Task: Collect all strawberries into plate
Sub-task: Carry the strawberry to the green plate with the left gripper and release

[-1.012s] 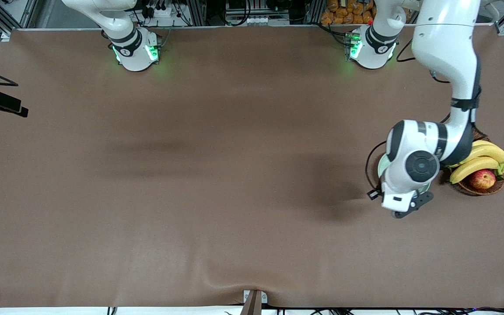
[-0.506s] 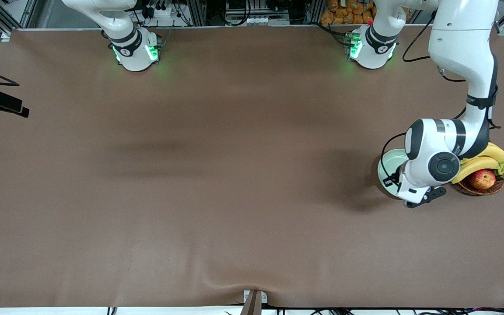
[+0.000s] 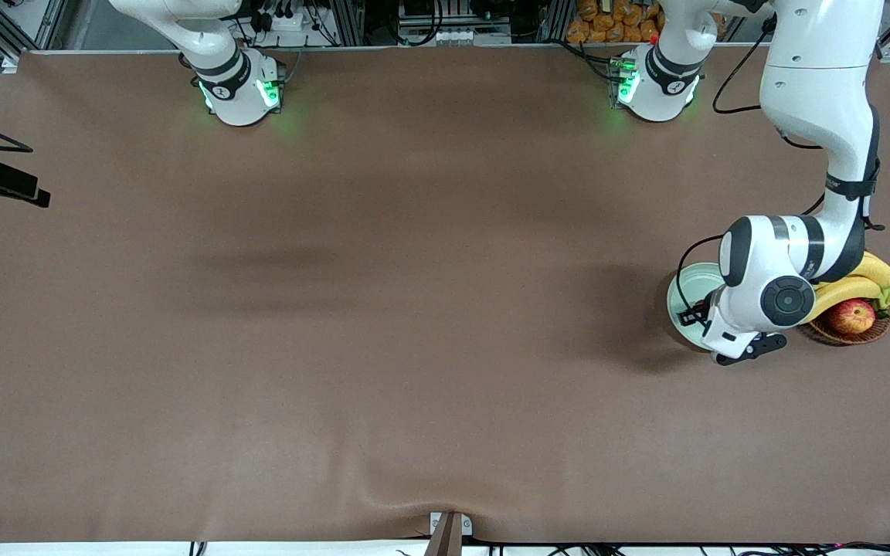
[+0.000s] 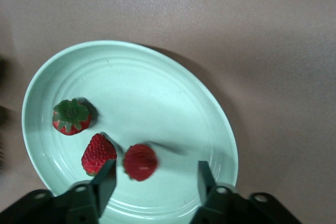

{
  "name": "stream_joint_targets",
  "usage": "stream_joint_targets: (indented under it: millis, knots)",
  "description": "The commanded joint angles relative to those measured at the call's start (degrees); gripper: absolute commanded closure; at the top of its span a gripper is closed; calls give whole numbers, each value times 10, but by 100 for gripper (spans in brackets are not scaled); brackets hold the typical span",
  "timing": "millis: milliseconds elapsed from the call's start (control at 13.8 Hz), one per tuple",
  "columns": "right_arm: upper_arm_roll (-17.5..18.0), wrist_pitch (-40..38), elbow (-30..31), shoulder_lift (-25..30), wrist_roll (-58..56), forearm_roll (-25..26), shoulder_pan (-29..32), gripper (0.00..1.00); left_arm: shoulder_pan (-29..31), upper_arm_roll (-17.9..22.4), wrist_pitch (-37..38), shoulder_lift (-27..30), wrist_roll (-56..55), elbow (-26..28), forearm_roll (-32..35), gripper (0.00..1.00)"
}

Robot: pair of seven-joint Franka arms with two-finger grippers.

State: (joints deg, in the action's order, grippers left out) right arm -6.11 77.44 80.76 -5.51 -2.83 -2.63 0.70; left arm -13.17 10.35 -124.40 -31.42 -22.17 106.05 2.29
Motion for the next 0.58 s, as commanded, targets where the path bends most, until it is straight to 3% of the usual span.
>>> stream_joint_targets:
  millis: [0, 506]
  knots:
    - [6, 0, -3, 0, 5, -4, 11, 0, 2, -2, 13, 52, 11, 1, -11, 0]
    - [6, 0, -3, -2, 5, -4, 11, 0, -3, -2, 69, 216, 21, -8, -10, 0]
